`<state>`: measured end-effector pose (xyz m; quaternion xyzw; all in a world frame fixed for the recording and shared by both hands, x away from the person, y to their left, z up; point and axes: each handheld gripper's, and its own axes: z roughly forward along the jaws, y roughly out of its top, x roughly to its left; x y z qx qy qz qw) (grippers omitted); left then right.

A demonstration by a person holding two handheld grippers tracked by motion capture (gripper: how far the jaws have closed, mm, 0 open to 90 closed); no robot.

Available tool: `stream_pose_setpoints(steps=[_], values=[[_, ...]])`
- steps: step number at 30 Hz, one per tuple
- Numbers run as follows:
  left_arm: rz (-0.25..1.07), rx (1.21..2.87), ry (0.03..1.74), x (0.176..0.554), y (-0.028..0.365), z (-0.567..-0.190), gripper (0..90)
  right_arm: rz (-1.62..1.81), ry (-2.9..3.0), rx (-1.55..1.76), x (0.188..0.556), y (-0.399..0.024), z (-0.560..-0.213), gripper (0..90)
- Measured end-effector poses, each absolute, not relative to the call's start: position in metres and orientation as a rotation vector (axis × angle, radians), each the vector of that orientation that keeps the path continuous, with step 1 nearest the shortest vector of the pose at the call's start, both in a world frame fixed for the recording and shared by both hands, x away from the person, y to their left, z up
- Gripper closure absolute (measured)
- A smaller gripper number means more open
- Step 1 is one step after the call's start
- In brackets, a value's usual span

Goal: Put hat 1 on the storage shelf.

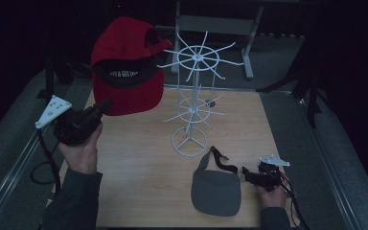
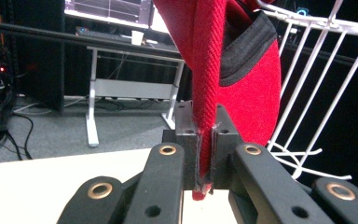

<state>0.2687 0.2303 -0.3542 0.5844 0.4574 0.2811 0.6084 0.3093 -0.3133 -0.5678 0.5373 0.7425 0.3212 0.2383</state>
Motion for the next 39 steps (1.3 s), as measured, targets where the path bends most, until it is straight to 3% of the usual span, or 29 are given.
stream_pose_setpoints(steps=[11,17,27,39], values=[[0.649,1.422,1.093,0.265,0.216,-0.414,86.0,0.881,2.034,1.471,0.309,-0.313,-0.568,18.3],[0.656,1.482,1.107,0.269,0.211,-0.428,85.0,0.881,2.034,1.47,0.309,-0.313,-0.568,18.4],[0.663,1.473,1.099,0.269,0.218,-0.425,61.4,0.88,2.033,1.471,0.309,-0.313,-0.568,18.4],[0.706,1.478,1.128,0.268,0.226,-0.425,53.3,0.88,2.033,1.473,0.309,-0.313,-0.568,18.4]])
